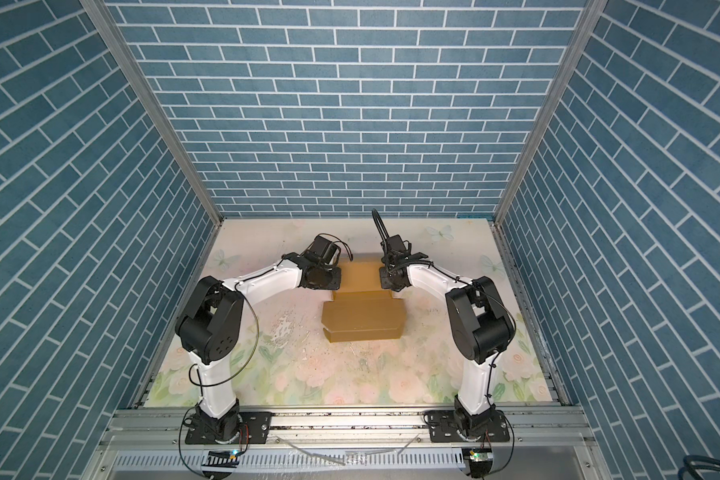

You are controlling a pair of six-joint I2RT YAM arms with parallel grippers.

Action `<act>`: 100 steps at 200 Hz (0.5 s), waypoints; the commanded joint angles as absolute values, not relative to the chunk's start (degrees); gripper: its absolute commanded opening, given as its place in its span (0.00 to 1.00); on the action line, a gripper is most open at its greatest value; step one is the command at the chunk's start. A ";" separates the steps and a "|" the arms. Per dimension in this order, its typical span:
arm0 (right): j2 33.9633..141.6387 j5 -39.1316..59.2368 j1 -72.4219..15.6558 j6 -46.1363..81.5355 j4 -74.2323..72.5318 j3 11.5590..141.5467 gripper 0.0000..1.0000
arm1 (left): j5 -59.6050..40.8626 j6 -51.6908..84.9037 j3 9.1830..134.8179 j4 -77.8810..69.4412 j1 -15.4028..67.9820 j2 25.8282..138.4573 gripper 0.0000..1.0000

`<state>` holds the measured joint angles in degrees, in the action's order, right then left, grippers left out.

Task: Fold the paper box

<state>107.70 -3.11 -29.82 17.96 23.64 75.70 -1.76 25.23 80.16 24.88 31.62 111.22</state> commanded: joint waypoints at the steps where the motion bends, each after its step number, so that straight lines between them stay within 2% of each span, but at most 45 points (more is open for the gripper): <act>1: 108.53 0.67 -29.49 16.98 27.68 81.12 0.10 | -3.02 24.26 82.94 28.04 31.06 112.79 0.35; 47: 111.96 4.73 -29.36 15.93 40.81 90.64 0.03 | -3.82 23.75 85.25 30.04 30.91 113.21 0.38; 100: 116.65 8.47 -29.36 15.17 53.60 100.43 0.02 | -4.77 23.63 84.98 30.37 30.50 110.93 0.48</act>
